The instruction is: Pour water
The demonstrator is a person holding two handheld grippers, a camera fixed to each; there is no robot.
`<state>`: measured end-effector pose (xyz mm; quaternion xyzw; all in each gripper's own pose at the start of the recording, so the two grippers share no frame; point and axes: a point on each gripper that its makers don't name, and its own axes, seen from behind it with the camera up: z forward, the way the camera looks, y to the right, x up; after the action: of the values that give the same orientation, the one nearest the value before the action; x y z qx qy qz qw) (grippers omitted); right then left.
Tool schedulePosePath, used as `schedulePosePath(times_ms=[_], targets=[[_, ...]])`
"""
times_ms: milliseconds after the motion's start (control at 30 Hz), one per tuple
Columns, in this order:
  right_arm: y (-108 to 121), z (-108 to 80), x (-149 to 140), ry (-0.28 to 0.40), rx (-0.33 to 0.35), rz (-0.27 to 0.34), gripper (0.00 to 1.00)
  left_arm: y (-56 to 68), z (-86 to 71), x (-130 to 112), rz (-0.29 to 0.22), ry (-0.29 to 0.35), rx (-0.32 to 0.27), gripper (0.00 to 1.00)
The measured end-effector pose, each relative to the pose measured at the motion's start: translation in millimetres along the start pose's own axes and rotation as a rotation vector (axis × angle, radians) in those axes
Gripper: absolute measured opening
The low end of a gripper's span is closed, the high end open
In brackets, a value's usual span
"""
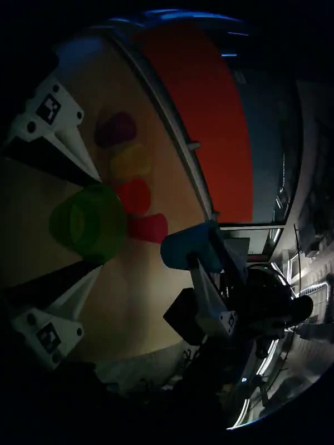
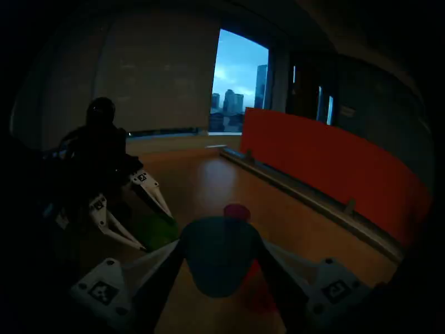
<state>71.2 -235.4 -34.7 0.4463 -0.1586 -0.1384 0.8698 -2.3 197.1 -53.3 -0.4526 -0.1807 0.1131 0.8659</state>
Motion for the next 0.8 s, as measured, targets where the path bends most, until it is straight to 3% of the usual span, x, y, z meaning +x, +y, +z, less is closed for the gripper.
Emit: schedulePosePath(times_ms=[800], targets=[[-17, 16.9, -59, -0.108, 0.049, -0.017, 0.93, 3.0, 16.6, -41, 0.026, -0.096, -0.010, 0.87]])
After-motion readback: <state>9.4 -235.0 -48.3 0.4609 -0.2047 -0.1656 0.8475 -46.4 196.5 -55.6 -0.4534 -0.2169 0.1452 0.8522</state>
